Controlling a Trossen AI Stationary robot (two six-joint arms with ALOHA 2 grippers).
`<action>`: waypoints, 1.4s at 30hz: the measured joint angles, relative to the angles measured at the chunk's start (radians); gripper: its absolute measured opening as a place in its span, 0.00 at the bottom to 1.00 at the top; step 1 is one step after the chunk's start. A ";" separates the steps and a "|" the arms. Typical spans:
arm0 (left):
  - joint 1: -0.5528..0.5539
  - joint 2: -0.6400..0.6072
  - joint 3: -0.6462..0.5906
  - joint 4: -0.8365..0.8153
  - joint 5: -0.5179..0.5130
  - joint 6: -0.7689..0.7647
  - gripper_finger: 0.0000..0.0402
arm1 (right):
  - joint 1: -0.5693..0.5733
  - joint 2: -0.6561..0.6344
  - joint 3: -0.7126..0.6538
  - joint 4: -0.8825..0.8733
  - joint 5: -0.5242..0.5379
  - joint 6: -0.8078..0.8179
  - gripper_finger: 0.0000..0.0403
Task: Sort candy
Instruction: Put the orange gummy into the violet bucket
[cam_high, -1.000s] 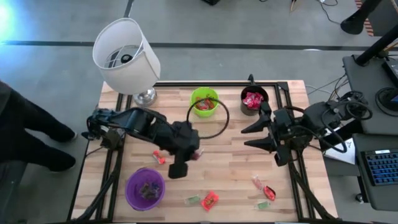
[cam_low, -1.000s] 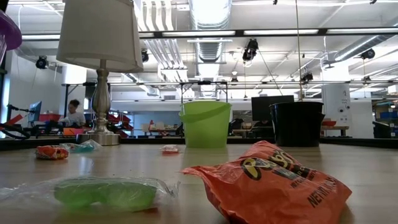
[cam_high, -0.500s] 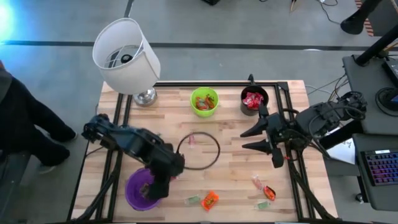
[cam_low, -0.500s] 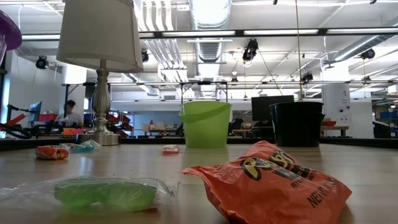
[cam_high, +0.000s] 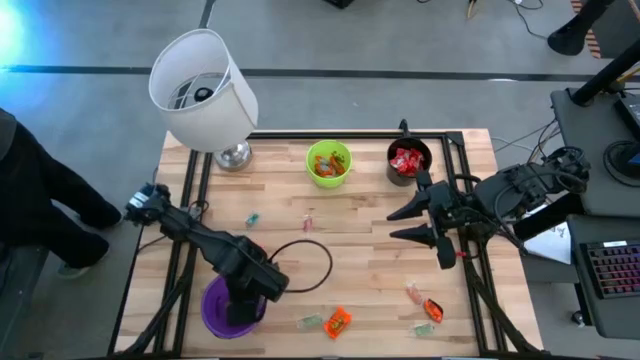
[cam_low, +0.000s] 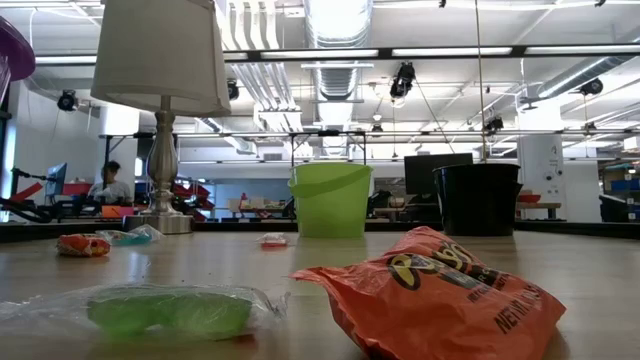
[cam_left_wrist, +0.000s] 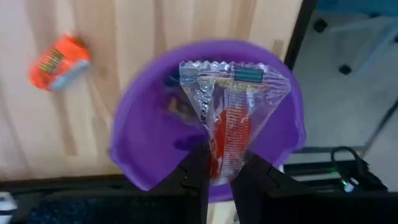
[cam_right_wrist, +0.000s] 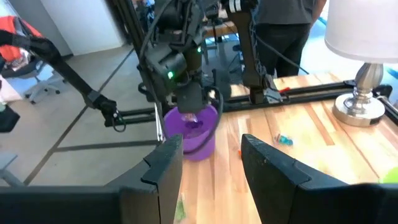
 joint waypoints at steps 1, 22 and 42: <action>-0.005 -0.011 -0.020 0.012 0.013 -0.010 0.09 | 0.000 0.000 0.000 -0.011 0.000 0.006 0.38; -0.047 -0.008 -0.086 -0.022 0.101 -0.024 0.31 | 0.000 0.000 -0.003 -0.121 0.000 0.063 0.44; -0.034 -0.008 0.094 0.018 -0.830 -0.128 0.36 | 0.013 0.107 -0.048 -0.484 -0.158 0.343 0.45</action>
